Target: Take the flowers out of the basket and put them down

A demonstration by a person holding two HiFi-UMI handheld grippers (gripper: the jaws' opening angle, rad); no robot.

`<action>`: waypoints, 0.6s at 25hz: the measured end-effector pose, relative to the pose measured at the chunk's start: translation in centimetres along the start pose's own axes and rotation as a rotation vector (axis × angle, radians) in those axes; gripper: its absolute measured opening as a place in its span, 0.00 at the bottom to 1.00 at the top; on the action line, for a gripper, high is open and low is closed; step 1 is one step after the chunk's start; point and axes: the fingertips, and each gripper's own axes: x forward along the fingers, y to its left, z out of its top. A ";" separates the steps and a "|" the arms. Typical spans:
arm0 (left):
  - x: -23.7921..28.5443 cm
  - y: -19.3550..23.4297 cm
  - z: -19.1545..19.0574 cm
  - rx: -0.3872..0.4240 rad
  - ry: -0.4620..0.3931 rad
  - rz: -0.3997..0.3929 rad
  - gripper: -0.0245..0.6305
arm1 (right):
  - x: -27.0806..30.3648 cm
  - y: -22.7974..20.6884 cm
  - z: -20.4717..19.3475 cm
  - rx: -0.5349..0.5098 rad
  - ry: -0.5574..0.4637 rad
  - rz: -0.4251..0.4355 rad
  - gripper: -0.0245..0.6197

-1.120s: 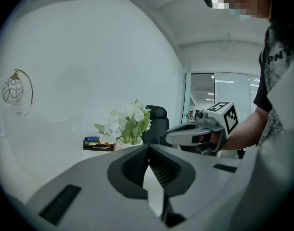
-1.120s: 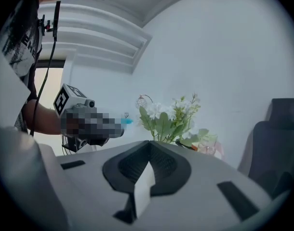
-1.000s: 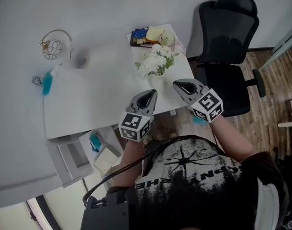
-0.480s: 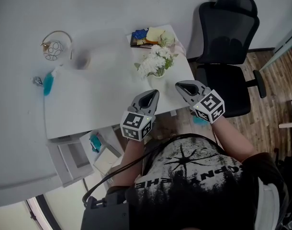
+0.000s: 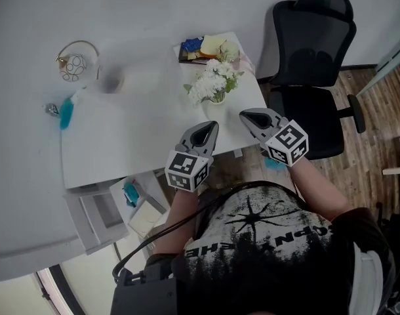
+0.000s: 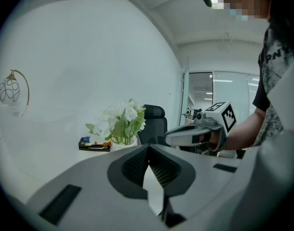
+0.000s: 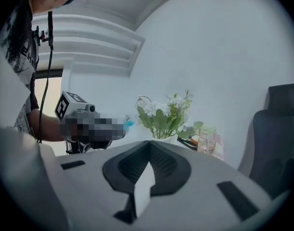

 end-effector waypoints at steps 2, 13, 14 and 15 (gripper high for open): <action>0.0 0.0 0.0 0.002 0.001 0.001 0.05 | 0.1 0.0 -0.2 -0.003 0.006 -0.001 0.07; 0.3 -0.5 -0.9 -0.004 0.017 -0.006 0.05 | 0.0 0.6 -0.8 -0.026 0.015 0.015 0.06; 0.3 -0.5 -1.0 -0.007 0.018 -0.006 0.05 | 0.0 0.6 -0.8 -0.025 0.017 0.016 0.06; 0.4 -0.5 -1.0 -0.009 0.019 -0.006 0.05 | 0.0 0.6 -0.8 -0.025 0.018 0.017 0.06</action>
